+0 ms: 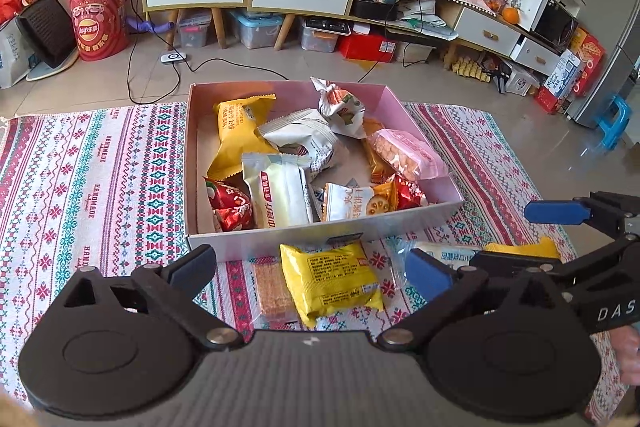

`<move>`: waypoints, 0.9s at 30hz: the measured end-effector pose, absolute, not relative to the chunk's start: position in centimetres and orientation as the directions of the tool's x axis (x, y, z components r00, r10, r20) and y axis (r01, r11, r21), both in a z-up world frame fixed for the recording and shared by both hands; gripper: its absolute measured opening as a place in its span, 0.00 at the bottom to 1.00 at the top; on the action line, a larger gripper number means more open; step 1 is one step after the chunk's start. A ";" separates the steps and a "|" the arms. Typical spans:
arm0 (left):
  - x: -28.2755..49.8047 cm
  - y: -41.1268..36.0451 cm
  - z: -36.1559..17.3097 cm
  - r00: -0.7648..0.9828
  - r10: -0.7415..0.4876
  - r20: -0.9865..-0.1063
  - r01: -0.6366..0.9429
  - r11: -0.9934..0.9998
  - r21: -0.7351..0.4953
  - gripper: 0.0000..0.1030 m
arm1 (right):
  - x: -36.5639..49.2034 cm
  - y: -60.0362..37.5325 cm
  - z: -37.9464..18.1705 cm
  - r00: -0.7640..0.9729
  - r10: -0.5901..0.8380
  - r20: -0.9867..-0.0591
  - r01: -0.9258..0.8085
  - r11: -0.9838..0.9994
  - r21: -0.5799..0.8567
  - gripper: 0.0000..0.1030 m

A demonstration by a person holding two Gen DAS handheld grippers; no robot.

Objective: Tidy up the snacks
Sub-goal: 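Withdraw both tools from the box toward the remaining packets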

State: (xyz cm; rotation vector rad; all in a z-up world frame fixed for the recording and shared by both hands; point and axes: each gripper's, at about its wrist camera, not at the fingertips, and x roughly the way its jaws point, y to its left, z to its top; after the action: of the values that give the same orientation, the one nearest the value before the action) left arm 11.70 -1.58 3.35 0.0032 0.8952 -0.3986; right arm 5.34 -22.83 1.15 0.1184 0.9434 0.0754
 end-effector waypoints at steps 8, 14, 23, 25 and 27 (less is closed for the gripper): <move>9.5 -0.6 2.7 0.562 -0.328 -0.759 0.364 0.922 -0.130 1.00 | 3.6 -22.4 1.0 0.582 0.109 -0.806 -0.029 0.993 0.113 0.98; 7.9 0.0 1.8 0.573 -0.327 -0.751 0.375 0.920 -0.114 1.00 | 2.3 -22.5 0.5 0.585 0.132 -0.800 -0.052 0.991 0.126 0.99; 6.4 -0.1 -1.1 0.547 -0.343 -0.764 0.405 0.907 -0.117 1.00 | 0.7 -22.4 -0.5 0.561 0.135 -0.817 -0.142 0.988 0.066 0.99; 6.2 -0.4 -1.5 0.543 -0.348 -0.764 0.419 0.901 -0.112 1.00 | 0.2 -22.7 -0.7 0.560 0.121 -0.819 -0.151 0.988 0.042 0.99; 6.0 -0.8 -1.8 0.540 -0.350 -0.765 0.429 0.897 -0.108 1.00 | -0.2 -23.3 -1.0 0.555 0.108 -0.824 -0.152 0.988 0.027 0.99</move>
State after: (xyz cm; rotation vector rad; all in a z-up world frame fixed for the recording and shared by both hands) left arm 6.01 -0.77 -1.82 0.0965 0.8867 -0.4641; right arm -0.23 -23.26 -0.97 -0.0495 0.9698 0.1538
